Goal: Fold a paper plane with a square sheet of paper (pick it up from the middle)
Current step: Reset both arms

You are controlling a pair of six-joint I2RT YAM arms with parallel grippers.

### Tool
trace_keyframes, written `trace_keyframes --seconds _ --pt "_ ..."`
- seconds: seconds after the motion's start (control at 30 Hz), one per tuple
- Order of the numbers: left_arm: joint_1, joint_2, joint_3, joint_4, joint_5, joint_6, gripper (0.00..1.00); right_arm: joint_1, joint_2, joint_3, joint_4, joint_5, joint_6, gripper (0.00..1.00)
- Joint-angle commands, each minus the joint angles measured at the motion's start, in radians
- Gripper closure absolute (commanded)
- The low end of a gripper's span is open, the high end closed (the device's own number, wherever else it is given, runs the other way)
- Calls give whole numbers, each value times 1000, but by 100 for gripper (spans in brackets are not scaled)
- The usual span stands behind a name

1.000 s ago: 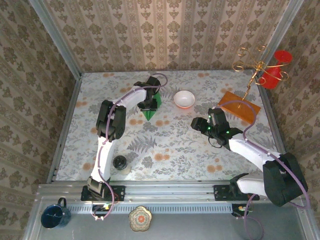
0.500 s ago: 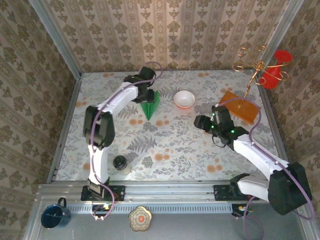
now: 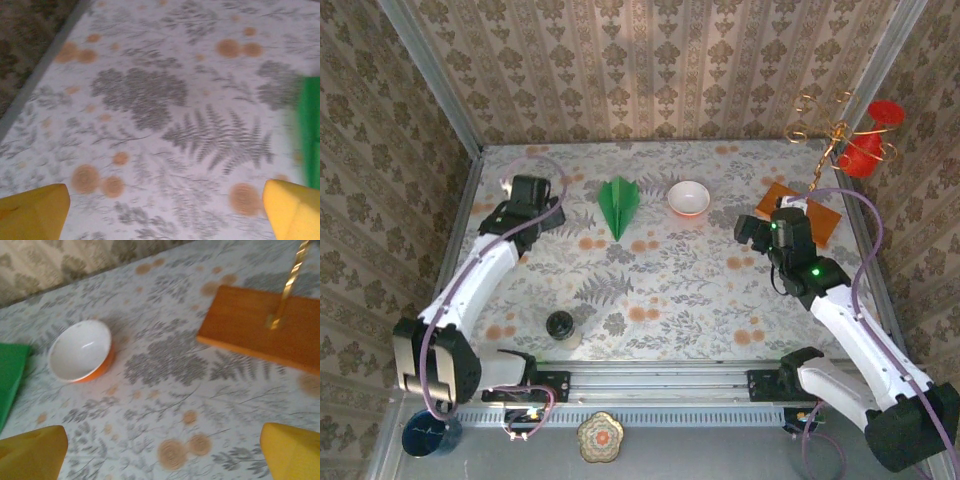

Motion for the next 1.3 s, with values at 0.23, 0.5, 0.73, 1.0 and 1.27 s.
trace_keyframes --seconds 0.23,0.5,0.73,1.0,1.27 --pt "245 -174 -381 439 -33 160 3 -66 -52 -308 460 303 -275 0" --pt "283 -118 -574 834 96 320 0 -150 176 -430 790 192 -287 0" --pt "284 51 -652 1194 239 412 0 -188 326 -418 999 106 -367 0" --pt "288 211 -643 1377 379 459 0 -231 427 -399 1124 -101 -405 0" --pt "277 293 -631 1426 381 471 0 -232 605 -400 1279 -152 -414 0"
